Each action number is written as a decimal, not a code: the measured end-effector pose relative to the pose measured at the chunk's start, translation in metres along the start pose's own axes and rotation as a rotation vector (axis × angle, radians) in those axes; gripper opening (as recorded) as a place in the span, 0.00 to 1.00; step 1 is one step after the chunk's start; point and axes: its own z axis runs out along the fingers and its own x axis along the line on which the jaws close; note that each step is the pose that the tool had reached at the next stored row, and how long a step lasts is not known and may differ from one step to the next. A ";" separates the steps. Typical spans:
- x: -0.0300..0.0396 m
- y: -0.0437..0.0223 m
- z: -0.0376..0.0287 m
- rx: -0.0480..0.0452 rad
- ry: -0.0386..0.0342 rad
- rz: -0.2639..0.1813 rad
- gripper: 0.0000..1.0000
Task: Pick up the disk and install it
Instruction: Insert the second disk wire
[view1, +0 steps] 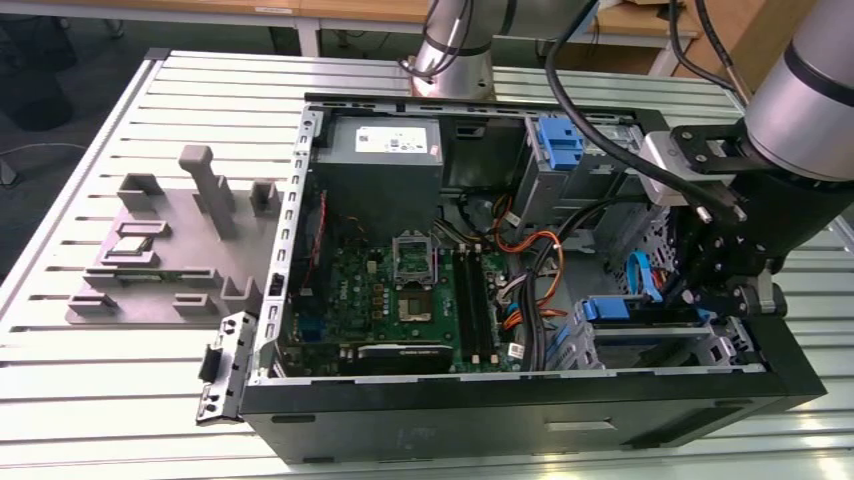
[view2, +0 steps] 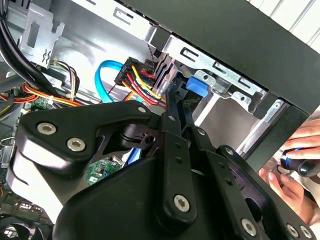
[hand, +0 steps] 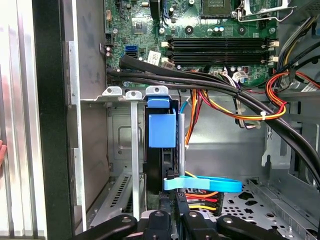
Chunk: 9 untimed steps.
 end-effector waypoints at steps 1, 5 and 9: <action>-0.0001 0.0001 0.0007 -0.0001 -0.0019 0.000 0.16; 0.0000 0.0000 0.0000 0.0000 -0.0001 0.000 0.24; 0.0000 -0.0007 -0.0077 0.0001 -0.0003 0.000 0.24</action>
